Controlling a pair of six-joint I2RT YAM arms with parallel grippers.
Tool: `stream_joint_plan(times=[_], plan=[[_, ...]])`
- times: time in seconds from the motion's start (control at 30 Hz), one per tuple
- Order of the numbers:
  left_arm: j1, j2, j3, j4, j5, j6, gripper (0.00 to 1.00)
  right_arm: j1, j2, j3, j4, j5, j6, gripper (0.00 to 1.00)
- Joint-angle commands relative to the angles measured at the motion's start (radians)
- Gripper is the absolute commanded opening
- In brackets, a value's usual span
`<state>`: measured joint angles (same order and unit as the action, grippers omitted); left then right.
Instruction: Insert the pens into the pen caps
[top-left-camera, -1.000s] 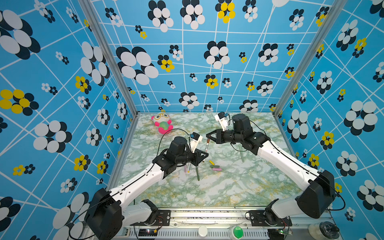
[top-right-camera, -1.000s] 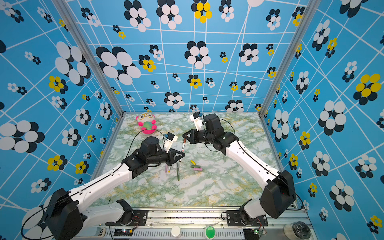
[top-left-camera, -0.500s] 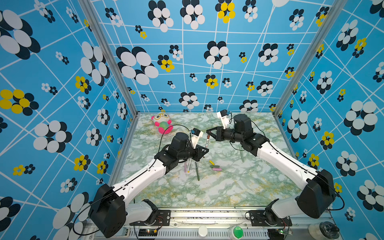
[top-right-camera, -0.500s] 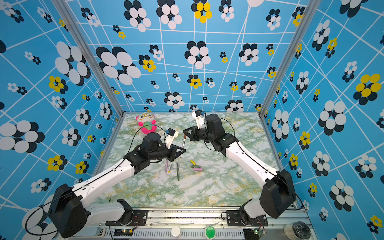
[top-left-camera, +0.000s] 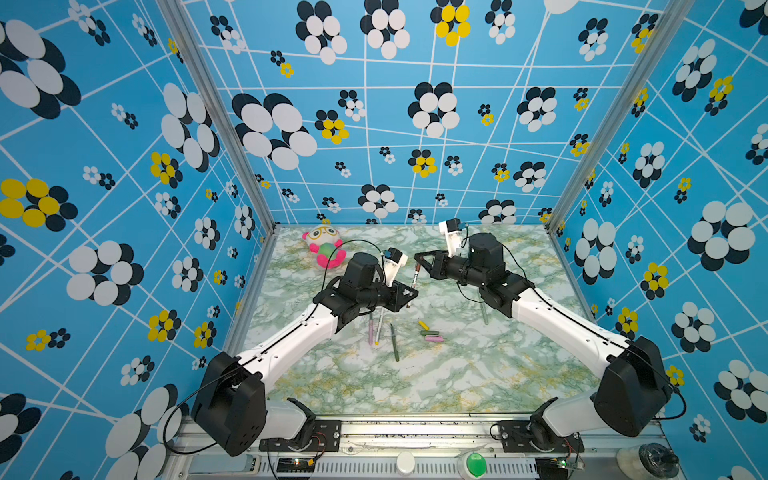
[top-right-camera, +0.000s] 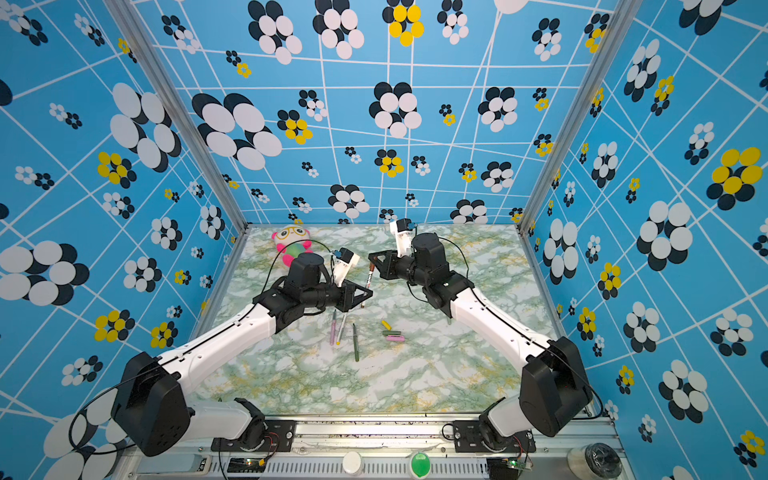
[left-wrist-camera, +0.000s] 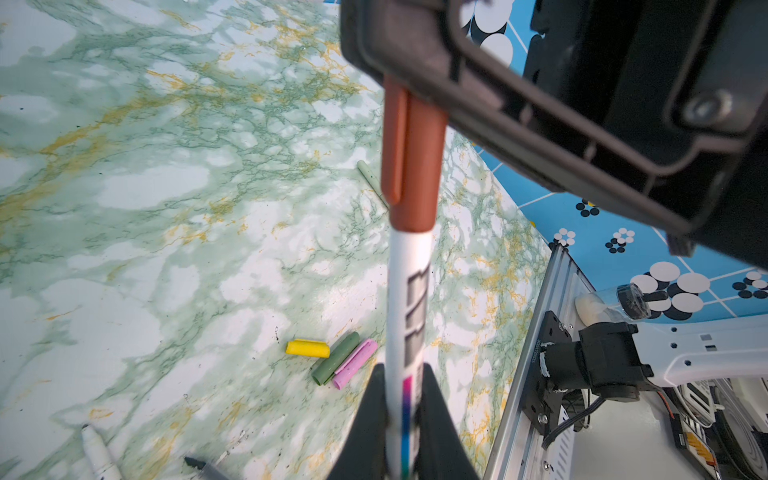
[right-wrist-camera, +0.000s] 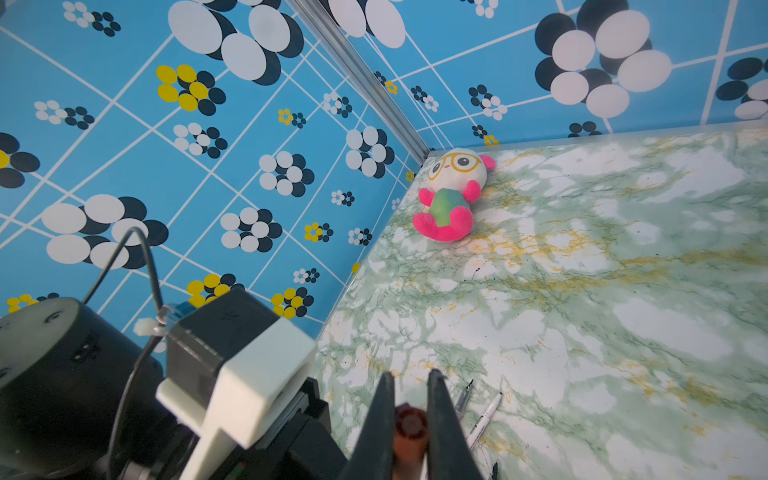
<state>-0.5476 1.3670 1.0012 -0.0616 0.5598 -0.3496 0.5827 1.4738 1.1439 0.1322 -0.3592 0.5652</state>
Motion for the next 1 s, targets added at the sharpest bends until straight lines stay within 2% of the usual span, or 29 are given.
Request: stream_joint_plan(times=[0.0,0.67,0.8,0.97], plan=[[0.066,-0.034,0.153,0.393,-0.083,-0.014,0.00,0.082,0.051,-0.111,-0.296,-0.148,-0.001,0.04],[0.072,-0.021,0.190,0.394,-0.074,-0.006,0.00,0.110,0.056,-0.168,-0.230,-0.163,0.051,0.05],[0.070,-0.025,0.138,0.387,-0.074,-0.016,0.00,0.092,0.022,-0.097,-0.227,-0.153,0.047,0.07],[0.051,-0.056,-0.017,0.401,-0.074,-0.065,0.00,0.045,-0.015,0.046,-0.230,-0.127,0.040,0.11]])
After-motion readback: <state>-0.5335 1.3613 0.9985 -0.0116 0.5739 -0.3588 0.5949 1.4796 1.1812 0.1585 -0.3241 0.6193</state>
